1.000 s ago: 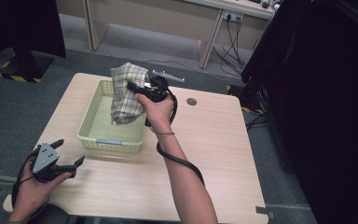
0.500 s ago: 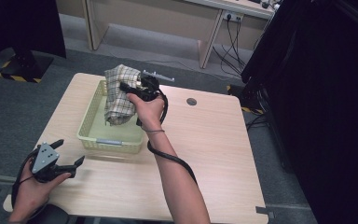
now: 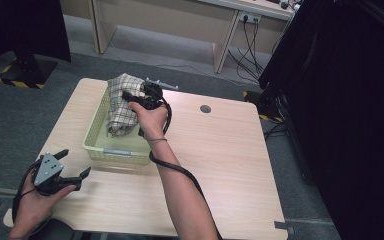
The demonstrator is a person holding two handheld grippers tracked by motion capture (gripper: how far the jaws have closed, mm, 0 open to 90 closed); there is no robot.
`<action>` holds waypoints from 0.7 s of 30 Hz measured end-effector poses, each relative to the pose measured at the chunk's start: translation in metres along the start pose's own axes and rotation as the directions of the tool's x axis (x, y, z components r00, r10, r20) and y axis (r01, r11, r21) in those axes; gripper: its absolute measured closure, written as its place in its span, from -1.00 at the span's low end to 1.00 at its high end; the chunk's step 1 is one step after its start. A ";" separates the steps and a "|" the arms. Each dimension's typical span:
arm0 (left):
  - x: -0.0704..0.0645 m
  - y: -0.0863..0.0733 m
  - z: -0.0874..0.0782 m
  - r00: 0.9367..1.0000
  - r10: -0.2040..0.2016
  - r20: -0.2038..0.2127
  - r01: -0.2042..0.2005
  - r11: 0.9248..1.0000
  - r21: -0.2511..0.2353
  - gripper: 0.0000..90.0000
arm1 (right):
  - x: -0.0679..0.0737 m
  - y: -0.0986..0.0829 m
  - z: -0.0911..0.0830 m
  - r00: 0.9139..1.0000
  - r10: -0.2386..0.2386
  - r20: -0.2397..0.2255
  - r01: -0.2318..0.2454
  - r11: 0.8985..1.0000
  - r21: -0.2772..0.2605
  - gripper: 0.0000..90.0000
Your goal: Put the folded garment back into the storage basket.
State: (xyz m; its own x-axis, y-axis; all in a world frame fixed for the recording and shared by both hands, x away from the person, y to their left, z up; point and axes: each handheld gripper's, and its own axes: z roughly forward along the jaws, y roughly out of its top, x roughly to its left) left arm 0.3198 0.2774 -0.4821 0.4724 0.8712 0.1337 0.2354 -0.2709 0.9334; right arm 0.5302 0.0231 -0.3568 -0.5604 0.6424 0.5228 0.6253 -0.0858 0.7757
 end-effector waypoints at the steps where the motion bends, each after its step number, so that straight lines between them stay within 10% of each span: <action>1: 0.000 0.000 0.000 1.000 0.000 0.001 0.000 1.000 0.000 -0.82 | 0.000 -0.001 0.002 1.000 0.001 0.001 -0.001 1.000 0.000 0.68; 21: 0.000 0.000 0.000 1.000 0.001 0.006 -0.001 1.000 -0.001 -0.82 | 0.003 -0.011 0.020 0.999 0.050 0.011 -0.050 0.999 0.017 0.67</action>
State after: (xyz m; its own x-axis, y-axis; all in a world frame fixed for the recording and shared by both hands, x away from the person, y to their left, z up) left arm 0.3199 0.2775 -0.4821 0.4776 0.8686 0.1324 0.2346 -0.2713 0.9335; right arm 0.5322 0.0413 -0.3703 -0.5224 0.6454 0.5573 0.6617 -0.1055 0.7423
